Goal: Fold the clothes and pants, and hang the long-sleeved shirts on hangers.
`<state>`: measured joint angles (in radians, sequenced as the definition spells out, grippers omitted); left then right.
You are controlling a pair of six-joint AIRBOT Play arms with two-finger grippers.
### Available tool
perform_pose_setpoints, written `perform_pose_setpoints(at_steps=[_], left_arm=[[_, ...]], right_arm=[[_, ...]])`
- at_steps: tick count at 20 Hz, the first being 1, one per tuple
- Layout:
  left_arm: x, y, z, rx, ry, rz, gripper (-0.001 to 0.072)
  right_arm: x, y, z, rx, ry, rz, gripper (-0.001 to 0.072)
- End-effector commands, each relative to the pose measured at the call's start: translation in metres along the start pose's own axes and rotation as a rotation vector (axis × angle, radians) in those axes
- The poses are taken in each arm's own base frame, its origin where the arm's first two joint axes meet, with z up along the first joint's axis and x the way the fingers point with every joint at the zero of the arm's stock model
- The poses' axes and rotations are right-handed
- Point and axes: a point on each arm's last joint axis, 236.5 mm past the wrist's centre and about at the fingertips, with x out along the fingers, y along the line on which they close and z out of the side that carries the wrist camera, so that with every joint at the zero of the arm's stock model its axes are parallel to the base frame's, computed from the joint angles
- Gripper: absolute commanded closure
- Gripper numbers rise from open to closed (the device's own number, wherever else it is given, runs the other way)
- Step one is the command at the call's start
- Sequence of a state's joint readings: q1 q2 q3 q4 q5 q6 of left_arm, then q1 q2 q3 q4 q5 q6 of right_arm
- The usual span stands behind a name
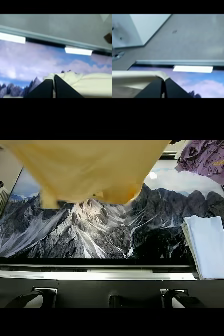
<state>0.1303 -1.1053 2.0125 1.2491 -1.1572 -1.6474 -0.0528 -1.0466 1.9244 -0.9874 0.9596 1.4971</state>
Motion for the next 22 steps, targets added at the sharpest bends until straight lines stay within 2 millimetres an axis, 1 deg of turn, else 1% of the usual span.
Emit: perform_pose_setpoints(at_steps=[1, 2, 3, 4, 5, 6, 7, 8, 10, 12, 14, 15, 16, 17, 18, 19, 21, 22], left_arm=[[-0.114, -0.043, 0.047, 0.076, -0.23, -0.038, 0.0692], [-0.132, -0.049, 0.051, 0.072, -0.261, -0.045, 0.0693], [-0.143, -0.052, 0.052, 0.047, -0.278, -0.049, 0.0693], [-0.147, -0.052, 0.053, 0.014, -0.283, -0.051, 0.0693], [-0.142, -0.05, 0.05, -0.022, -0.268, -0.052, 0.0694], [-0.129, -0.044, 0.044, -0.06, -0.24, -0.046, 0.0694], [-0.11, -0.035, 0.034, -0.115, -0.191, -0.031, 0.0695], [-0.083, -0.022, 0.016, -0.173, -0.117, -0.008, 0.0694], [-0.021, 0.006, -0.029, -0.225, 0.054, 0.044, 0.0694], [0.043, 0.044, -0.079, -0.247, 0.211, 0.122, 0.0694], [0.105, 0.084, -0.132, -0.244, 0.345, 0.199, 0.0694], [0.134, 0.103, -0.157, -0.252, 0.398, 0.231, 0.0694], [0.164, 0.119, -0.183, -0.267, 0.439, 0.249, 0.0694], [0.193, 0.134, -0.207, -0.282, 0.466, 0.264, 0.0694], [0.217, 0.146, -0.23, -0.292, 0.487, 0.274, 0.0693], [0.239, 0.159, -0.256, -0.304, 0.511, 0.288, 0.0694], [0.267, 0.177, -0.304, -0.32, 0.573, 0.309, 0.0693], [0.275, 0.183, -0.329, -0.329, 0.617, 0.32, 0.0693]], right_arm=[[-0.112, 0.013, 0.072, -0.146, -0.241, -0.202, 0.0687], [-0.125, 0.009, 0.076, -0.14, -0.26, -0.245, 0.0687], [-0.131, 0.004, 0.077, -0.128, -0.264, -0.274, 0.0687], [-0.128, -0.001, 0.075, -0.116, -0.258, -0.283, 0.0687], [-0.117, -0.007, 0.07, -0.104, -0.236, -0.283, 0.0687], [-0.101, -0.015, 0.064, -0.083, -0.206, -0.28, 0.0687], [-0.077, -0.028, 0.053, -0.038, -0.164, -0.276, 0.0687], [-0.052, -0.042, 0.04, 0.014, -0.119, -0.272, 0.0687], [0.011, -0.071, 0.0, 0.123, 0.0, -0.241, 0.0687], [0.077, -0.104, -0.054, 0.243, 0.129, -0.211, 0.0687], [0.14, -0.139, -0.125, 0.353, 0.26, -0.205, 0.0687], [0.166, -0.152, -0.161, 0.377, 0.314, -0.213, 0.0687], [0.191, -0.159, -0.198, 0.39, 0.366, -0.214, 0.0687], [0.216, -0.162, -0.239, 0.402, 0.419, -0.21, 0.0687], [0.236, -0.164, -0.279, 0.417, 0.468, -0.21, 0.0687], [0.252, -0.164, -0.314, 0.428, 0.51, -0.211, 0.0687], [0.269, -0.16, -0.387, 0.45, 0.62, -0.214, 0.0686], [0.272, -0.157, -0.42, 0.474, 0.68, -0.221, 0.0686]])
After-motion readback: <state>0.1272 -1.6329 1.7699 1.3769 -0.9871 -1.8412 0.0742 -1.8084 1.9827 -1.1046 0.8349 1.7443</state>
